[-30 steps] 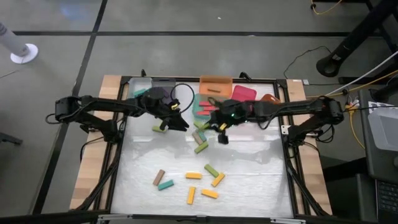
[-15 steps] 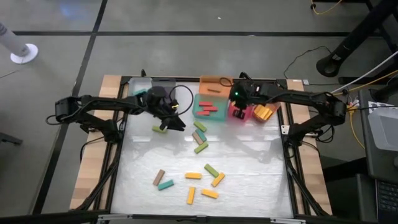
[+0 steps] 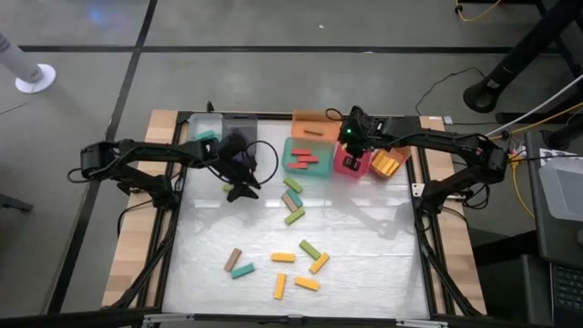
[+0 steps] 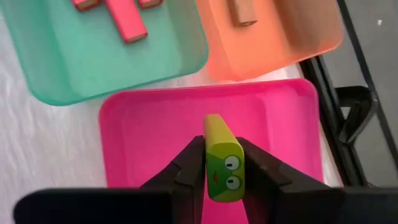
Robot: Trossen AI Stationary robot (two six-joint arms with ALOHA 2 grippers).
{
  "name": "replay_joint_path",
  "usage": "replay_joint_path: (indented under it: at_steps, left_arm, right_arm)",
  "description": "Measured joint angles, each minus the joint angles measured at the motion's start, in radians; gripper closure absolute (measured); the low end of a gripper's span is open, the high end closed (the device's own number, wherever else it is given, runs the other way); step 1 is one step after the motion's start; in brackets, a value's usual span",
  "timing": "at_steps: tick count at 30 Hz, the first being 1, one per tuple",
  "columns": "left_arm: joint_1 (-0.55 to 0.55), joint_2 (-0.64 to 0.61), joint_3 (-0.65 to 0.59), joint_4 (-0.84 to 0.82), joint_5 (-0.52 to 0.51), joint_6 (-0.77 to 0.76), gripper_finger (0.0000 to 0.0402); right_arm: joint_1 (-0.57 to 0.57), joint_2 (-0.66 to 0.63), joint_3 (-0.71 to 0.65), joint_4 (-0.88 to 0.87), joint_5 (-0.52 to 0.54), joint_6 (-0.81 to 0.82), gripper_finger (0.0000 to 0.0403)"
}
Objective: Sort blocks
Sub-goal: Put the light green block into the pink bin
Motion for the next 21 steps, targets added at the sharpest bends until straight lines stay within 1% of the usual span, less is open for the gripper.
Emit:
replay_joint_path:
  at_steps: [7,11,13,16,21]
  left_arm:
    - [0.0,0.0,0.0,-0.138,-0.291,0.181,0.0213]
    - [0.0,0.0,0.0,-0.246,-0.428,0.234,0.0217]
    - [0.0,0.0,0.0,-0.301,-0.457,0.254,0.0217]
    - [0.0,0.0,0.0,-0.363,-0.465,0.264,0.0217]
    - [0.0,-0.002,0.0,-0.405,-0.472,0.264,0.0217]
  right_arm:
    - [0.0,0.0,0.0,0.0,-0.005,0.0,0.032]
    - [0.0,0.0,0.0,0.012,0.002,0.0,0.032]
    - [0.0,0.0,0.0,0.034,0.016,0.004,0.032]
    - [0.0,0.0,0.0,0.051,0.019,0.005,0.032]
    - [0.0,0.0,0.0,0.054,0.021,0.006,0.0319]
